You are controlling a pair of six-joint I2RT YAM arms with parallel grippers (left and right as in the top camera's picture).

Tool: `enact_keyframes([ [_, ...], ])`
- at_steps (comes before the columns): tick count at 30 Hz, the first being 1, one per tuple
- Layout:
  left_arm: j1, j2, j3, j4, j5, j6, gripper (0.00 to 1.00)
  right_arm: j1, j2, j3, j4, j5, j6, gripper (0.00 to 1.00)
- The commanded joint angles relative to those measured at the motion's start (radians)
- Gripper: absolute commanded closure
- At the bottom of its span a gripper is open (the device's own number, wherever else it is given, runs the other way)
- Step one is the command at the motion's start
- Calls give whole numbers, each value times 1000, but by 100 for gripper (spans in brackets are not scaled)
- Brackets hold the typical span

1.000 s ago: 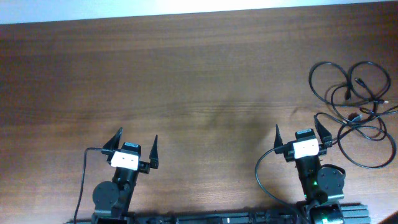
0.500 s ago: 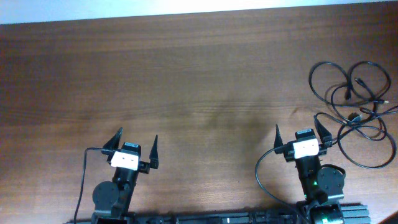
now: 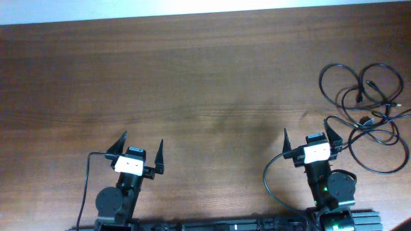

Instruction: Untangle cables

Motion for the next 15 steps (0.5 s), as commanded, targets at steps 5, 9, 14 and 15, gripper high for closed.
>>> enact_keyframes([
  [5,-4,-8,-2,-5,18,13,1,3,-8,-5,-5,4,429,1],
  [9,-4,-8,-2,-5,18,13,1,3,-8,-5,-5,21,538,1],
  [14,-4,-8,-2,-5,18,13,1,3,-8,-5,-7,28,510,1],
  [15,-4,-8,-2,-5,18,13,1,3,-8,-5,-7,27,510,1],
])
